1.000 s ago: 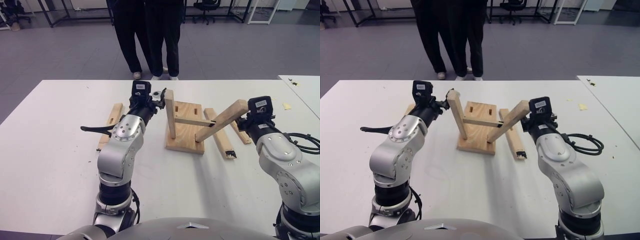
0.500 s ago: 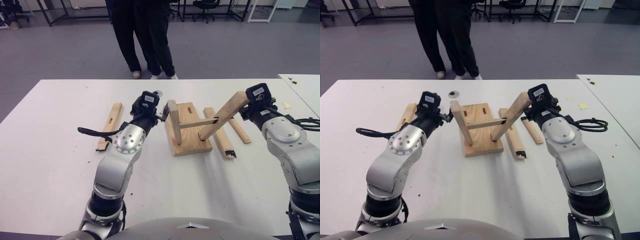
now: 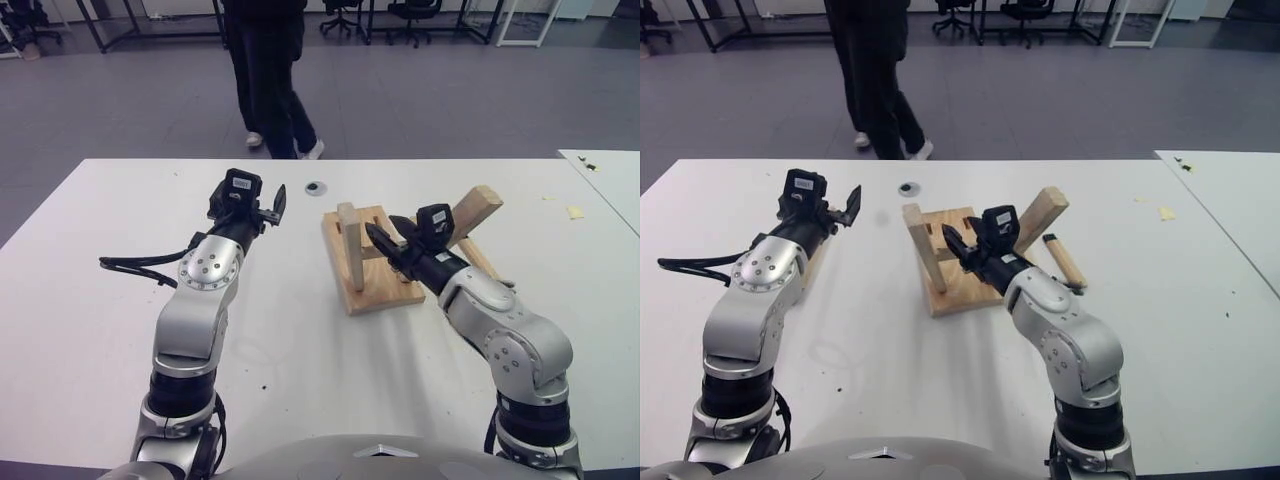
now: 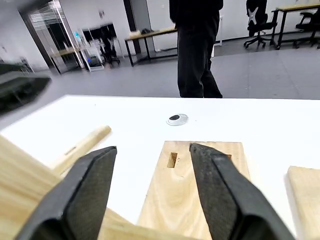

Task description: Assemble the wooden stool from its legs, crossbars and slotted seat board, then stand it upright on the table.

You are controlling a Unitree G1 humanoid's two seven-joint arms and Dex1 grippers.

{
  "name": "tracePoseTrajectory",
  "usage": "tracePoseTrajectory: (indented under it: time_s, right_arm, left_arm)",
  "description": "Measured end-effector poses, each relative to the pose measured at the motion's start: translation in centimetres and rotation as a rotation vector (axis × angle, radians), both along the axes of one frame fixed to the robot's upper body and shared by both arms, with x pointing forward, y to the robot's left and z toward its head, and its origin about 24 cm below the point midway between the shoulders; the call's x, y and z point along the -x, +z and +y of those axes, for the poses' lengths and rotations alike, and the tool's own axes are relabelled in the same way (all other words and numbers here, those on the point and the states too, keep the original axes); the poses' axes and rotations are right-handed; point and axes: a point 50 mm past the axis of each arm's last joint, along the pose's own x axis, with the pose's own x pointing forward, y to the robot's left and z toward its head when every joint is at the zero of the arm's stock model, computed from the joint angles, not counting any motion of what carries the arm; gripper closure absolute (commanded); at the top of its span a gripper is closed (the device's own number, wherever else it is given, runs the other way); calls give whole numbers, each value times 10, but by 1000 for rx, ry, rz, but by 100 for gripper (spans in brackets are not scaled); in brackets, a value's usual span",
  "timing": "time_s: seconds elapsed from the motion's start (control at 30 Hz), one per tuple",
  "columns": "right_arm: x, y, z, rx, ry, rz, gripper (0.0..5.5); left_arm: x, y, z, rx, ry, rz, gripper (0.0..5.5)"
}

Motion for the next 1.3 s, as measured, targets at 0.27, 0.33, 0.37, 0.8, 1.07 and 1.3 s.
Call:
tracePoseTrajectory:
  time_s: [0.27, 0.33, 0.37, 0.8, 1.07, 1.3]
  right_arm:
    - [6, 18, 4, -108, 20, 5, 277]
    - [8, 53, 6, -94, 122, -163, 277]
    - [10, 79, 6, -88, 179, -292, 277]
    - [-13, 47, -100, 207, -270, -184, 277]
    - [2, 59, -54, 662, -261, -293, 277]
    - [2, 45, -48, 597, -96, -233, 277]
  left_arm:
    - [3, 1, -7, 42, -21, -10, 153]
    - [15, -4, -15, 79, -33, 15, 153]
    - [22, -10, -21, 104, -48, 40, 153]
    - [49, -12, -50, 170, -20, 7, 153]
    - [30, -12, -51, 107, 83, 3, 153]
    - [31, -16, -25, -1, 49, -13, 153]
